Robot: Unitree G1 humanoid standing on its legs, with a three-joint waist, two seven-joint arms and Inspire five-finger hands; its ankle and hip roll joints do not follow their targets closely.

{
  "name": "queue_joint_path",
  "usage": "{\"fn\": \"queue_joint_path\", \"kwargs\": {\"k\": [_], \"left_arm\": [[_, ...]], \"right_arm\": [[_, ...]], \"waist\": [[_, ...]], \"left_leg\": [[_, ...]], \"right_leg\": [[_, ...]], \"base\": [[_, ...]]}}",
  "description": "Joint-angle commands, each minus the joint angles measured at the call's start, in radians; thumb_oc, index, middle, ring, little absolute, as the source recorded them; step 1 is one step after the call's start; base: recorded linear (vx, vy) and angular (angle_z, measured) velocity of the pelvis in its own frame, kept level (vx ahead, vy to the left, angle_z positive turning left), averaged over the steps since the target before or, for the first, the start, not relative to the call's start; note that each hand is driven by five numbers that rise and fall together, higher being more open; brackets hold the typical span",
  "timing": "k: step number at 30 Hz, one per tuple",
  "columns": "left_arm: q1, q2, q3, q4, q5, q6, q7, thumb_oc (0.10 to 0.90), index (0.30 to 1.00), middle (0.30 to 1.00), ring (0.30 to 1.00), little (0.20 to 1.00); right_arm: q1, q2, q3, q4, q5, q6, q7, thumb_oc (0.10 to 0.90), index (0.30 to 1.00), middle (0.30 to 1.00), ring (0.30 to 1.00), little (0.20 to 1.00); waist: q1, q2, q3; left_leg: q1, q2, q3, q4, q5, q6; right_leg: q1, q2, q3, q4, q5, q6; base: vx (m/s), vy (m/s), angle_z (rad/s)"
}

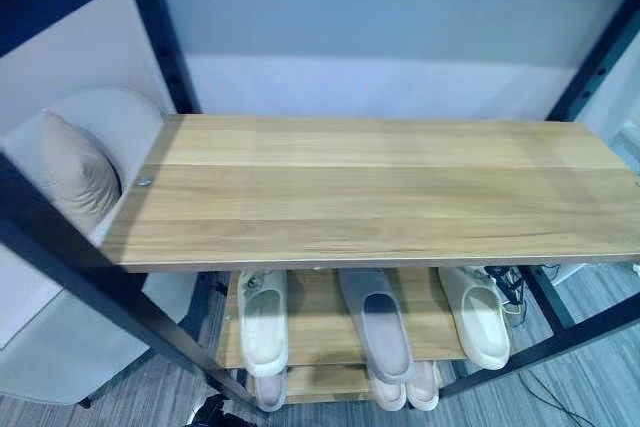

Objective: Arrange the slippers neatly on the shoe rack.

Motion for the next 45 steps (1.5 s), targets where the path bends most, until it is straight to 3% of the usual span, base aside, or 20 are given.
{"fn": "queue_joint_path", "kwargs": {"k": [1,3,5,8,9,11,12,14,17,19,21,22,25,26,31,37,45], "left_arm": [[-0.024,0.026,-0.028,0.001,0.033,-0.023,-0.002,0.8,0.9,0.9,0.9,0.9],[-0.039,0.032,-0.049,0.0,0.046,-0.024,-0.002,0.8,0.9,0.9,0.9,0.9],[-0.057,0.046,-0.055,-0.007,0.044,-0.023,0.001,0.8,0.9,0.9,0.9,0.9],[-0.056,0.061,-0.047,-0.014,0.042,-0.018,-0.004,0.8,0.9,0.9,0.9,0.9],[-0.046,0.064,-0.037,-0.009,0.042,-0.019,-0.017,0.8,0.9,0.9,0.9,0.9],[-0.038,0.069,-0.036,-0.008,0.038,-0.021,-0.02,0.8,0.9,0.9,0.9,0.9],[-0.036,0.072,-0.028,-0.008,0.038,-0.021,-0.022,0.8,0.9,0.9,0.9,0.9],[-0.04,0.073,-0.031,-0.009,0.039,-0.022,-0.019,0.8,0.9,0.9,0.9,0.9],[-0.074,0.06,-0.055,-0.008,0.038,-0.024,-0.012,0.8,0.9,0.9,0.9,0.9],[-0.077,0.055,-0.059,-0.007,0.037,-0.024,-0.011,0.8,0.9,0.9,0.9,0.9],[-0.066,0.046,-0.055,0.001,0.039,-0.023,-0.011,0.8,0.9,0.9,0.9,0.9],[-0.052,0.034,-0.043,0.02,0.032,-0.022,-0.013,0.8,0.9,0.9,0.9,0.9],[-0.036,0.023,-0.042,0.034,0.036,-0.016,-0.014,0.8,0.9,0.9,0.9,0.9],[-0.03,0.019,-0.046,0.038,0.043,-0.01,-0.016,0.8,0.9,0.9,0.9,0.9],[-0.025,0.018,-0.052,0.036,0.047,-0.01,-0.02,0.8,0.9,0.9,0.9,0.9],[-0.038,0.019,-0.088,0.014,0.085,-0.011,-0.02,0.8,0.9,0.9,0.9,0.9],[-0.073,0.004,-0.142,-0.033,0.113,-0.024,-0.016,0.8,0.9,0.9,0.9,0.9]], "right_arm": [[-0.032,-0.004,0.022,-0.045,-0.036,-0.012,0.013,0.8,0.9,0.9,0.9,0.9],[-0.059,-0.003,0.027,-0.06,-0.037,-0.012,0.011,0.8,0.9,0.9,0.9,0.9],[-0.088,0.0,0.04,-0.074,-0.037,-0.012,0.01,0.8,0.9,0.9,0.9,0.9],[-0.102,0.006,0.069,-0.079,-0.053,-0.016,0.011,0.8,0.9,0.9,0.9,0.9],[-0.096,0.008,0.069,-0.073,-0.051,-0.019,0.022,0.8,0.9,0.9,0.9,0.9],[-0.089,0.005,0.069,-0.073,-0.051,-0.02,0.024,0.8,0.9,0.9,0.9,0.9],[-0.083,0.004,0.085,-0.078,-0.062,-0.025,0.023,0.8,0.9,0.9,0.9,0.9],[-0.098,-0.003,0.1,-0.078,-0.065,-0.028,0.024,0.8,0.9,0.9,0.9,0.9],[-0.118,-0.024,0.142,-0.079,-0.108,-0.027,0.015,0.8,0.9,0.9,0.9,0.9],[-0.117,-0.026,0.145,-0.071,-0.118,-0.023,0.012,0.8,0.9,0.9,0.9,0.9],[-0.108,-0.025,0.143,-0.062,-0.127,-0.021,0.008,0.8,0.9,0.9,0.9,0.9],[-0.107,-0.028,0.14,-0.059,-0.136,-0.02,0.009,0.8,0.9,0.9,0.9,0.9],[-0.102,-0.03,0.132,-0.064,-0.138,-0.023,0.008,0.8,0.9,0.9,0.9,0.9],[-0.102,-0.028,0.123,-0.072,-0.131,-0.023,0.006,0.8,0.9,0.9,0.9,0.9],[-0.098,-0.024,0.113,-0.092,-0.114,-0.03,0.006,0.8,0.9,0.9,0.9,0.9],[-0.158,-0.025,0.158,-0.212,-0.131,-0.055,-0.012,0.8,0.9,0.9,0.9,0.9],[-0.204,-0.034,0.207,-0.339,-0.146,-0.08,-0.013,0.8,0.9,0.9,0.9,0.9]], "waist": [[0.021,-0.007,0.015],[0.016,-0.003,0.038],[0.017,0.002,0.06],[0.043,0.01,0.054],[0.064,0.007,0.034],[0.081,-0.01,0.03],[0.102,-0.02,0.023],[0.109,-0.024,0.031],[0.12,-0.013,0.091],[0.117,-0.019,0.096],[0.112,-0.035,0.088],[0.101,-0.042,0.067],[0.073,-0.027,0.038],[0.058,-0.017,0.017],[0.046,-0.007,0.0],[0.034,0.017,-0.026],[0.017,0.034,-0.04]], "left_leg": [[0.0,-0.002,0.007,0.09,-0.128,0.009],[-0.018,-0.007,0.014,0.088,-0.118,0.014],[-0.056,-0.001,0.027,0.103,-0.103,0.017],[-0.099,0.004,0.041,0.104,-0.067,0.028],[-0.127,0.003,0.041,0.106,-0.051,0.03],[-0.157,-0.006,0.032,0.117,-0.034,0.026],[-0.202,0.0,0.023,0.129,-0.003,0.011],[-0.237,0.016,0.018,0.154,0.02,-0.003],[-0.298,0.047,-0.017,0.183,0.124,-0.056],[-0.295,0.056,-0.012,0.195,0.119,-0.055],[-0.26,0.056,-0.019,0.216,0.066,-0.049],[-0.178,0.058,-0.034,0.193,0.001,-0.052],[-0.094,0.08,-0.026,0.122,-0.028,-0.051],[-0.073,0.088,-0.015,0.069,-0.024,-0.051],[-0.044,0.069,-0.024,0.04,-0.035,-0.041],[0.011,0.035,0.006,-0.043,-0.041,-0.009],[0.031,0.015,0.024,-0.104,-0.031,-0.003]], "right_leg": [[-0.116,-0.107,0.052,0.033,0.044,0.122],[-0.174,-0.123,0.061,0.051,0.075,0.143],[-0.229,-0.115,0.07,0.116,0.063,0.156],[-0.177,-0.081,0.044,0.224,-0.02,0.14],[-0.133,-0.05,0.058,0.248,-0.07,0.131],[-0.09,-0.034,0.081,0.218,-0.097,0.118],[-0.063,-0.02,0.093,0.172,-0.129,0.087],[-0.069,-0.008,0.094,0.157,-0.134,0.071],[-0.09,0.018,0.053,0.136,-0.114,0.048],[-0.093,0.01,0.04,0.125,-0.1,0.047],[-0.089,-0.014,0.024,0.097,-0.076,0.051],[-0.097,-0.039,0.014,0.078,-0.06,0.059],[-0.095,-0.043,-0.001,0.07,-0.067,0.066],[-0.094,-0.045,-0.01,0.072,-0.068,0.07],[-0.072,-0.061,-0.009,0.06,-0.057,0.079],[-0.066,-0.093,0.024,0.036,-0.024,0.109],[-0.071,-0.106,0.036,0.003,-0.001,0.129]], "base": [[-0.1,0.074,-0.02],[-0.25,0.096,-0.03],[-0.33,0.051,-0.08],[-0.3,0.023,-0.04],[-0.28,-0.062,0.05],[-0.18,-0.101,0.02],[-0.1,-0.081,-0.1],[-0.2,-0.136,0.06],[-0.34,-0.113,0.28],[-0.2,-0.027,0.61],[-0.17,0.038,0.28],[-0.12,0.068,0.14],[-0.04,0.146,0.19],[0.02,0.157,0.19],[0.03,0.112,0.11],[0.0,0.113,-0.09],[-0.02,0.049,-0.12]]}}
